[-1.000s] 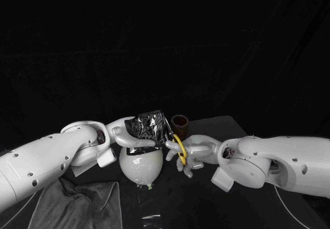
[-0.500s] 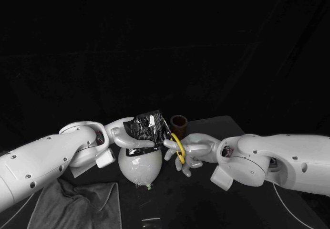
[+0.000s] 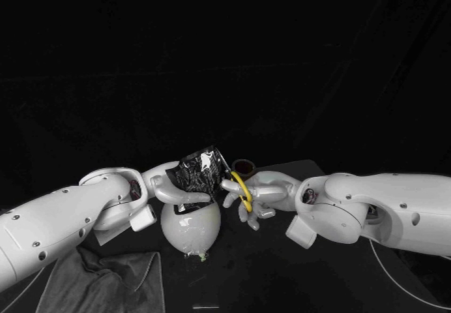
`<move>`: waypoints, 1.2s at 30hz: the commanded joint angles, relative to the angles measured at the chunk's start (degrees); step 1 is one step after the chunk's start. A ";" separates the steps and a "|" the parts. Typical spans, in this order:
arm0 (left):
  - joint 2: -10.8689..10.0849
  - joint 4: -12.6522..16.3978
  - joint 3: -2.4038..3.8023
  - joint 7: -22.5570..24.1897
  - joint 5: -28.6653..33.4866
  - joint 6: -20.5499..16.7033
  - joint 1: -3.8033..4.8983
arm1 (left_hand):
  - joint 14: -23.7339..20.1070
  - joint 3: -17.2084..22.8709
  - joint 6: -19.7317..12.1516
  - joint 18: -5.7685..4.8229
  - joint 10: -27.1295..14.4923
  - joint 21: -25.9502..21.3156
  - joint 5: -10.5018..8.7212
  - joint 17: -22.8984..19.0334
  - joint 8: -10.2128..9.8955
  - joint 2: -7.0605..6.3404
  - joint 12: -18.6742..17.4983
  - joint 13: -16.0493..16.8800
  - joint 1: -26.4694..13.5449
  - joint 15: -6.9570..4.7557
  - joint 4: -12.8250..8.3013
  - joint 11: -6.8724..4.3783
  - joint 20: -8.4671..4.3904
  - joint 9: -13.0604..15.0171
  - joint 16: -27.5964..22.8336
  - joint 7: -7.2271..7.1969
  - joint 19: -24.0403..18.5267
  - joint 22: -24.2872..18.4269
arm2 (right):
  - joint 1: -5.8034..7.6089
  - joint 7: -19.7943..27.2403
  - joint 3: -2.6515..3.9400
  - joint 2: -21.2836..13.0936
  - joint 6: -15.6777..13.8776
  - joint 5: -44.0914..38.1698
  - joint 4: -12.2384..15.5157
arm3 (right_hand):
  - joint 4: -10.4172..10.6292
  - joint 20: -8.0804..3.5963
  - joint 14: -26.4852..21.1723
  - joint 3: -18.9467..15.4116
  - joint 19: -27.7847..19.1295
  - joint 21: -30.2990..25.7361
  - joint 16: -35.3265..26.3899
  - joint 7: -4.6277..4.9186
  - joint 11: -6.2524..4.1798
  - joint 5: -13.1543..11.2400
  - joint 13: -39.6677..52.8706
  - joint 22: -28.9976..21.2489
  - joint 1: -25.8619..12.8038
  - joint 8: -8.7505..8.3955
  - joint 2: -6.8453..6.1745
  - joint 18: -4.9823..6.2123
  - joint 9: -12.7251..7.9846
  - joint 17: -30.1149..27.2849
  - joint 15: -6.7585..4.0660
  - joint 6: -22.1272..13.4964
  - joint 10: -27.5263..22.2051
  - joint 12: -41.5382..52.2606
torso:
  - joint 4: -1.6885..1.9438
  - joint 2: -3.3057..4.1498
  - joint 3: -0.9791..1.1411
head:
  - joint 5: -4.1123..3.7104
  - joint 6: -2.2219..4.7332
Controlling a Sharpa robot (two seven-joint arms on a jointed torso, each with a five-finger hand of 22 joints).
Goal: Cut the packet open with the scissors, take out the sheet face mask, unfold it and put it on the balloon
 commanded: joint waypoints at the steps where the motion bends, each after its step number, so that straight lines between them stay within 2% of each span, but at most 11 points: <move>1: 0.09 0.34 -0.22 0.05 -1.41 1.72 -0.23 | 0.04 0.05 0.20 0.87 0.38 0.25 0.35 0.11 0.20 0.36 -0.12 0.08 0.13 -0.33 -0.49 -0.22 0.03 7.37 0.43 0.13 -0.57 0.08 | 0.52 2.93 0.29 -0.03 -0.37 -0.53 -0.32 | 0.04 -0.22 0.03 0.35 0.32 -0.12 0.20 4.17 -0.74 -0.25 0.08 -0.02 0.06 -0.05 0.66 0.81 -0.05 0.05 -0.33 -3.89 2.18 0.06 | -0.05 0.02 0.00 | 0.13 -0.03; 10: -0.02 0.25 -0.22 -0.04 -2.01 1.92 -0.23 | 0.04 0.05 0.20 0.87 0.38 0.25 0.35 0.11 0.20 0.36 -0.12 0.08 0.13 -0.33 -0.49 -0.22 0.03 7.37 0.43 0.13 -0.57 0.08 | 1.79 2.75 0.29 -0.11 0.34 -0.44 -0.97 | 0.02 -0.24 0.04 0.53 0.39 -0.04 0.19 4.14 -0.77 -0.27 0.13 0.01 0.16 -0.04 1.03 0.79 -0.08 0.05 -0.35 -3.75 2.25 0.07 | -0.05 -0.03 0.01 | 0.23 0.05; 14: 0.01 0.14 -0.23 -0.04 -2.08 1.94 -0.23 | 0.05 0.05 0.21 0.87 0.38 0.26 0.35 0.12 0.21 0.37 -0.12 0.08 0.13 -0.33 -0.50 -0.22 0.03 7.38 0.45 0.13 -0.58 0.09 | 2.00 2.57 0.29 -0.09 0.77 -0.46 -0.76 | 0.02 -0.24 0.04 0.56 0.42 0.00 0.18 4.13 -0.78 -0.27 0.14 0.04 0.19 -0.03 1.09 0.78 -0.08 0.04 -0.36 -3.72 2.25 0.07 | -0.17 -0.05 -0.02 | 0.28 0.09; 24: 0.24 0.08 -0.22 -0.15 -2.16 2.23 -0.23 | 0.08 0.05 0.23 0.87 0.40 0.30 0.35 0.17 0.21 0.39 -0.12 0.09 0.14 -0.33 -0.53 -0.22 0.02 7.41 0.51 0.13 -0.61 0.13 | 2.27 2.16 0.28 0.60 1.51 -0.63 -0.76 | 0.00 -0.27 0.12 0.77 0.62 0.28 0.34 4.06 -0.83 -0.28 0.22 0.20 0.35 0.03 1.52 0.73 -0.10 0.27 -0.40 -3.41 2.35 0.08 | -0.04 -0.03 0.00 | 0.25 0.28; 32: 0.18 -0.88 -0.22 0.60 -0.39 1.54 -0.23 | 0.13 0.05 0.25 0.87 0.42 0.34 0.35 0.31 0.22 0.43 -0.11 0.09 0.12 -0.33 -0.54 -0.22 0.02 7.44 0.63 0.13 -0.63 0.16 | 2.37 1.73 0.18 -0.63 1.95 -0.86 -0.46 | 0.03 -0.35 0.28 0.56 0.90 0.63 0.57 3.90 -0.98 -0.27 0.43 0.39 0.40 0.15 1.01 0.67 -0.15 0.59 -0.51 -2.86 2.73 0.27 | -0.04 0.06 -0.08 | 0.12 0.25; 36: 0.02 -1.99 -0.22 2.33 2.33 2.03 -0.23 | 0.27 0.02 0.24 0.86 0.42 0.36 0.34 0.70 0.21 0.42 -0.11 0.10 0.08 -0.33 -0.51 -0.21 0.03 7.45 0.90 0.12 -0.66 0.17 | 2.34 1.64 -0.15 -2.11 1.92 -1.05 0.97 | 0.07 -0.42 0.38 0.26 1.09 0.83 0.65 3.80 -1.07 -0.25 0.61 0.51 0.26 0.20 0.38 0.64 -0.21 0.71 -0.60 -2.52 2.96 0.39 | -0.09 0.03 -0.01 | 0.15 0.14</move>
